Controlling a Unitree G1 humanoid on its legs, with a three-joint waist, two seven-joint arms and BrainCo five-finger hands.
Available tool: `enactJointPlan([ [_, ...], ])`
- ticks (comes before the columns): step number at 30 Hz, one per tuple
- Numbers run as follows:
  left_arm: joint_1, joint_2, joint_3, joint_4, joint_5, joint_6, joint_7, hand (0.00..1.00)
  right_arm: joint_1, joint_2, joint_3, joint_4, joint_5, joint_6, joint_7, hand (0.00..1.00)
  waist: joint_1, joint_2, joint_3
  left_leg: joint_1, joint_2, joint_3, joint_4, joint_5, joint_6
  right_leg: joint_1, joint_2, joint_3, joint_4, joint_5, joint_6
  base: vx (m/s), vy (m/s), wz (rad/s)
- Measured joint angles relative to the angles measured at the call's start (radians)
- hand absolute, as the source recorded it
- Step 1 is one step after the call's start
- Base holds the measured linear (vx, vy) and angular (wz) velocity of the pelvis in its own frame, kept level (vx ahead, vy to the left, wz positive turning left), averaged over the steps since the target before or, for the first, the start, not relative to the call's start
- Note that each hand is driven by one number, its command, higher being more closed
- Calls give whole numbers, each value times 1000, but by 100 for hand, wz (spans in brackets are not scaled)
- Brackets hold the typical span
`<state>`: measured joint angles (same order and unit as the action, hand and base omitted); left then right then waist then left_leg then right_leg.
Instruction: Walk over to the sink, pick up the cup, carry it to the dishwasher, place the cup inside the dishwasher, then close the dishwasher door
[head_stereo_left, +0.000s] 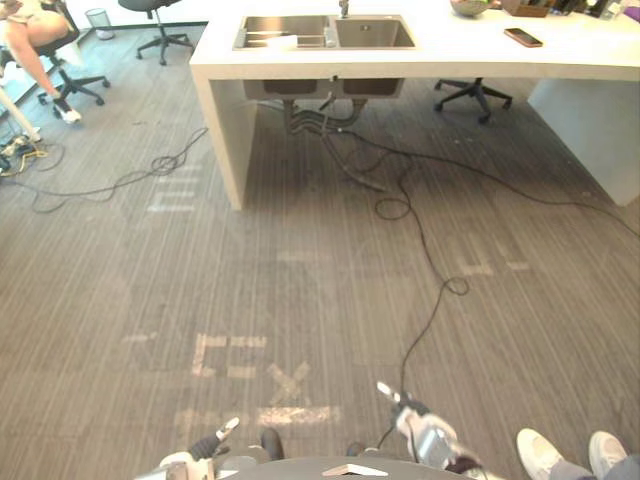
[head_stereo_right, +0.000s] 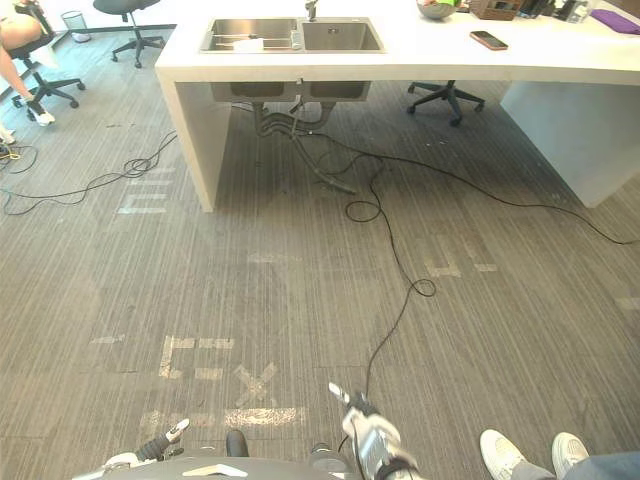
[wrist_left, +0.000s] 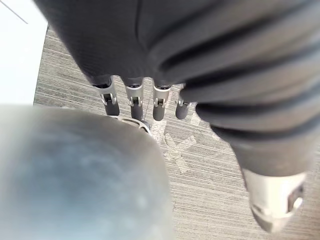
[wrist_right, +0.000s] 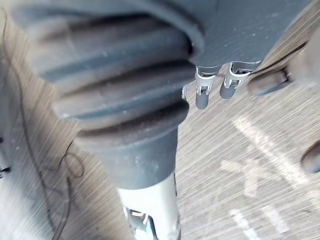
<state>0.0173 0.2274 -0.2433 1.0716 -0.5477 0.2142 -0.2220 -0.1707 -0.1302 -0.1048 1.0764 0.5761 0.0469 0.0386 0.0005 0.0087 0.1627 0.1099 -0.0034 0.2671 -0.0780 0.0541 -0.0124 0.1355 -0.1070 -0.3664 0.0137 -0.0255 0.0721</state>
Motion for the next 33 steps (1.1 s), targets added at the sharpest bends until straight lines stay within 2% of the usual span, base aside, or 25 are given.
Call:
enactJointPlan([
  [3, -37, -3, -4, -32, -42, -43, 27, 0, -72, -8, -43, 0, 3, 3, 3, 0, 6, -3, 9, -4, -6, -30, 0, 8, 0, 10, -8, -33, 5, -2, 4, -65, 15, 32],
  [4, -55, -26, -4, -102, -47, -82, 26, 0, -78, -23, -66, 0, -14, 5, 24, 0, 18, -6, 14, -3, -10, -45, -3, 12, 5, 16, -12, -44, 9, -3, 5, -83, 38, 28],
  [6, -84, -41, -5, -123, -37, -104, 27, 0, -68, -36, -66, 0, -23, 5, 54, 0, 20, -12, 19, -1, -13, -50, -7, 16, 12, 23, -14, -53, 11, -5, 7, -70, 32, 18],
  [11, -117, -44, -5, -117, -3, -112, 72, 0, 9, -39, -68, 0, -26, -4, 84, 0, -7, -15, 29, -3, -18, -48, -8, 20, 25, 18, -18, -48, 17, -8, 11, -52, 41, -1],
  [13, -117, -49, -5, -117, 34, -131, 151, 0, 40, -34, -67, 0, -35, -32, 83, 0, -11, -14, 30, -3, -18, -47, -8, 18, 28, 18, -18, -45, 12, -11, 14, -12, 18, -2],
  [15, -116, -50, 2, -116, 72, -174, 246, 0, 58, -27, -66, -1, -77, -66, 79, 0, -11, -14, 30, -4, -18, -45, -9, 15, 32, 18, -16, -40, 9, -13, 11, 0, 0, 0],
  [18, -113, -53, 19, -120, 164, -233, 351, 0, 86, -8, -57, -50, -113, -75, 43, 0, -10, -14, 30, -4, -18, -39, -9, 10, 38, 17, -13, -28, 6, -13, 10, 8, 5, -3],
  [21, -88, -63, 66, -150, 265, -248, 435, 0, 113, 9, -35, -101, -123, -70, 41, 0, -10, -14, 30, -3, -18, -23, -8, 4, 38, 17, -10, -15, 1, -3, 10, 41, 0, -12],
  [23, -70, -72, 82, -167, 319, -261, 465, 0, 126, 10, -26, -122, -151, -65, 44, 0, -10, -14, 30, -3, -18, -15, -8, 3, 40, 13, -8, -3, -3, 1, 12, 60, 0, -16],
  [27, -59, -83, 89, -175, 398, -265, 504, 0, 136, 15, -17, -122, -153, -59, 46, 0, -12, -16, 29, -2, -20, -4, -8, 0, 41, 12, -7, 5, -8, 3, 14, 64, -8, -8],
  [30, -47, -92, 93, -186, 392, -266, 498, 0, 151, 22, -15, -126, -173, -60, 46, 0, -13, -16, 29, 6, -20, 6, -8, 0, 40, 18, -6, 12, -10, 2, 14, 21, -9, -9],
  [32, -39, -98, 96, -154, 272, -216, 467, 0, 158, 28, -12, -125, -187, -61, 44, 0, -15, -16, 29, 22, -20, 8, -9, -3, 35, 30, -6, 19, -10, 0, 13, -7, -9, -8],
  [33, -46, -103, 108, -109, 137, -137, 418, 0, 164, 37, -12, -121, -179, -60, 40, 0, -19, -16, 29, 30, -20, 8, -9, -4, 34, 38, -6, 20, -9, -3, 14, 0, 0, 0],
])
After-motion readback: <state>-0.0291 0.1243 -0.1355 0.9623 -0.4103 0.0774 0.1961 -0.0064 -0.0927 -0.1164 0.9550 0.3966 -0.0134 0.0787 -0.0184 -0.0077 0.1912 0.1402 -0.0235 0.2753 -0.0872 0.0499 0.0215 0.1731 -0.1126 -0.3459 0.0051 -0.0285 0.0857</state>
